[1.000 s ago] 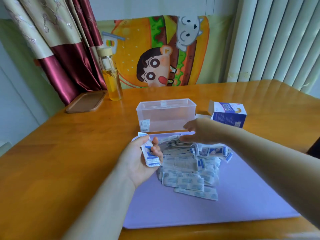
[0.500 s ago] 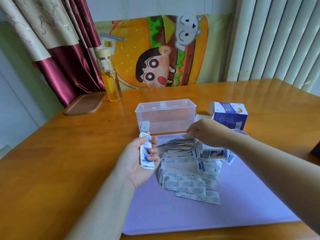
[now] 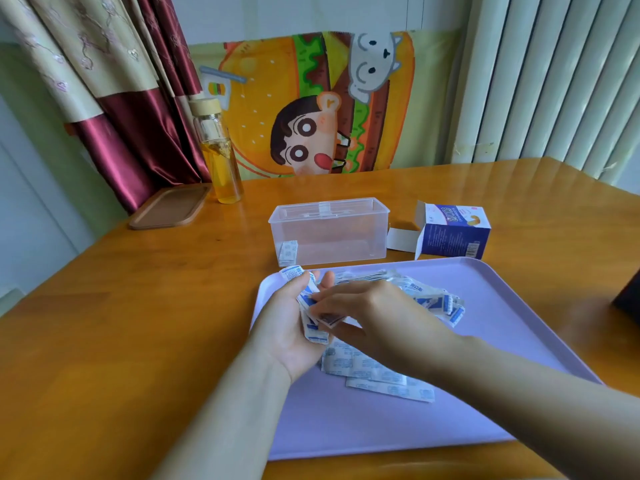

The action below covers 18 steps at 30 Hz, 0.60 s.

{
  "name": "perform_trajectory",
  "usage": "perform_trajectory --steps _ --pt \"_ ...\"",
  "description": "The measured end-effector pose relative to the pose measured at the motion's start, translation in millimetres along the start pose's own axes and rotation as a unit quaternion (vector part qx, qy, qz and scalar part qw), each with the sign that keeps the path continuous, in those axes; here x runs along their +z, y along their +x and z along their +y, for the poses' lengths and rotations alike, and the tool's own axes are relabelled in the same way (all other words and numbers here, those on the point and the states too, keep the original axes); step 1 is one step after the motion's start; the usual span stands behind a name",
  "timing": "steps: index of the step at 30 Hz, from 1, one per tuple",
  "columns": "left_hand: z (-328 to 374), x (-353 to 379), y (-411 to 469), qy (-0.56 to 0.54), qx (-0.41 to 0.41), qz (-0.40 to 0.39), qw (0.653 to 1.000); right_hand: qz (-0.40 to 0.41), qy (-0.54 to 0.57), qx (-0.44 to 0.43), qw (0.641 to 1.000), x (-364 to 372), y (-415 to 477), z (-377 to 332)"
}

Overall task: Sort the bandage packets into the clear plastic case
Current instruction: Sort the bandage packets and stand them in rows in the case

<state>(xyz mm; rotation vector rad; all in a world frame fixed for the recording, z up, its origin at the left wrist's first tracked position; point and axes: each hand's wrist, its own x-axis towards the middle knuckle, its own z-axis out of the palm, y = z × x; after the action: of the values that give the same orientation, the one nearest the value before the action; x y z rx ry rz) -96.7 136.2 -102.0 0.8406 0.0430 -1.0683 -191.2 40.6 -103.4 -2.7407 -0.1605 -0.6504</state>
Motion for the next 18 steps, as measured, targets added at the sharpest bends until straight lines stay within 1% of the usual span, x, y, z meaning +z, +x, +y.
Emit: perform_trajectory --steps 3,6,8,10,11,12,13,14,16,18 --pt "-1 0 -6 -0.012 0.004 -0.008 1.000 -0.006 0.024 -0.016 1.000 -4 -4 0" --pt "-3 2 -10 0.004 0.005 -0.009 1.000 -0.018 -0.008 -0.039 0.999 -6 -7 -6" --pt "-4 2 -10 -0.005 0.002 0.001 1.000 -0.036 -0.003 -0.042 0.998 -12 -11 -9" --pt "-4 0 -7 -0.023 0.023 0.019 0.999 -0.009 0.025 -0.017 1.000 -23 -15 -6" --pt "-4 -1 -7 -0.033 0.032 0.021 0.999 0.018 0.036 0.024 0.999 -30 -17 -1" --pt "-4 -2 -7 -0.046 0.037 0.019 0.998 0.047 0.038 0.083 0.995 -37 -19 6" --pt "-5 -2 -7 -0.058 0.044 0.014 0.997 0.059 0.023 0.151 0.987 -44 -22 16" --pt "-5 -2 -8 -0.064 0.051 0.009 0.997 0.049 -0.007 0.220 0.974 -51 -25 27" --pt "-7 0 -10 -0.059 0.055 -0.007 0.997 -0.019 -0.060 0.333 0.941 -60 -32 49" --pt "-10 3 -13 -0.050 0.032 -0.028 0.998 -0.093 -0.049 0.392 0.914 -64 -40 60"
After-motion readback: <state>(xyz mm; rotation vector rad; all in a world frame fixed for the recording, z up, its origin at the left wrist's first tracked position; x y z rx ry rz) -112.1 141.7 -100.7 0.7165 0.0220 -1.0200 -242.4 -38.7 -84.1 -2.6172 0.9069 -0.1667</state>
